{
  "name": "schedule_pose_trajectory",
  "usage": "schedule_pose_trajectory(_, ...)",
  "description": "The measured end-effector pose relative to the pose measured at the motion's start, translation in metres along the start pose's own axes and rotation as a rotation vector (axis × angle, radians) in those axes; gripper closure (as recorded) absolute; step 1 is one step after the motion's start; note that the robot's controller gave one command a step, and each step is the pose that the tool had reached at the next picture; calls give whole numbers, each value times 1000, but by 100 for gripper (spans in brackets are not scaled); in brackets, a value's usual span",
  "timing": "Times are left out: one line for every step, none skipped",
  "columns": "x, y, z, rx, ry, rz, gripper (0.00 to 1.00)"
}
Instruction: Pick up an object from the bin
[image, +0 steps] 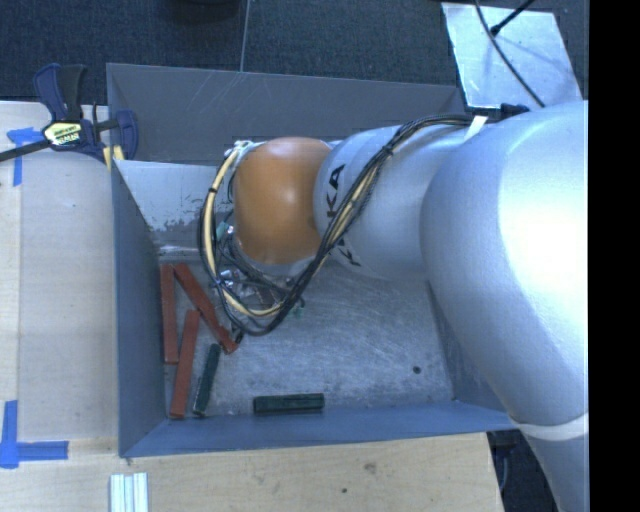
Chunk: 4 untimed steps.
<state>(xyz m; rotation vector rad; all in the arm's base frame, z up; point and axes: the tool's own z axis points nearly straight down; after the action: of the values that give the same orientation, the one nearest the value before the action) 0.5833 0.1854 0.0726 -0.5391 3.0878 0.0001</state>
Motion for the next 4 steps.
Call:
schedule_pose_trajectory(1,1,1,-2,3,0,0)
schedule_pose_trajectory(0,0,0,0,1,1,100)
schedule_pose_trajectory(40,-8,-17,-1,6,-87,100)
schedule_pose_trajectory(39,-8,-16,-1,6,-85,0)
